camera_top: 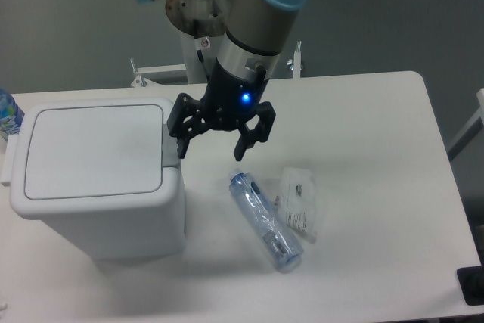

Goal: Open the trash can
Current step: 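Press down on the lid's grey tab with the gripper finger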

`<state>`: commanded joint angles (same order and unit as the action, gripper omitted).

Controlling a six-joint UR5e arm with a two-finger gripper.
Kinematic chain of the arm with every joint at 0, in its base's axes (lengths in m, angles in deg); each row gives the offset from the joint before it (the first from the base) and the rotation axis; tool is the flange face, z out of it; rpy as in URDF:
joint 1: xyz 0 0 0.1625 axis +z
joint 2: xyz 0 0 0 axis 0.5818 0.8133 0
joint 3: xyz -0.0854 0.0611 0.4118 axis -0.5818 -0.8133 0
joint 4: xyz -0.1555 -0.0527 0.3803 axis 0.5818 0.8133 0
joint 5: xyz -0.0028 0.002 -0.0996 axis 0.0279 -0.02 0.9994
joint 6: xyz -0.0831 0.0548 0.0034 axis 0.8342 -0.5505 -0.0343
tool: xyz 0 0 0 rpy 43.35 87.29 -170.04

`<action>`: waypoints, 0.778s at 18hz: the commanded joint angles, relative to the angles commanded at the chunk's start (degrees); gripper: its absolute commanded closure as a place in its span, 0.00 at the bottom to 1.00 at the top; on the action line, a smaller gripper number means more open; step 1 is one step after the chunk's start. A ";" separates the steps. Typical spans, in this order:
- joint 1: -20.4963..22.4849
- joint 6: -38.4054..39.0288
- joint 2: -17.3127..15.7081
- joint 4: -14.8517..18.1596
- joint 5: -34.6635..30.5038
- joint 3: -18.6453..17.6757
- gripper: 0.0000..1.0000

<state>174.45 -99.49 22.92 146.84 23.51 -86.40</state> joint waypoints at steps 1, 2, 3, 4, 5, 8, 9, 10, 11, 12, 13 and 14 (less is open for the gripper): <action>-0.09 0.09 -0.09 -0.44 0.00 -0.26 0.00; -0.17 0.09 -0.09 -0.62 -0.09 -0.53 0.00; -0.35 0.00 -0.17 -0.79 -0.09 -0.70 0.00; -0.35 0.00 -0.18 -0.80 -0.09 -0.79 0.00; -0.35 -0.09 -0.18 -0.88 -0.09 -0.79 0.00; -0.44 -0.09 -0.17 -0.88 -0.09 -0.79 0.00; -0.44 -0.09 -0.09 -0.88 -0.09 -0.79 0.00; -0.44 -0.09 -0.17 -0.97 -0.09 -0.79 0.00; -0.44 -0.09 -0.09 -0.88 -0.09 -0.79 0.00; -0.44 -0.17 -0.09 -0.97 -0.09 -0.88 0.00; -0.44 -0.17 -0.09 -0.88 -0.09 -0.88 0.00; -0.44 -0.17 -0.09 -0.88 -0.09 -0.97 0.00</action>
<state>174.01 -99.67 22.84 145.96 23.42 -87.37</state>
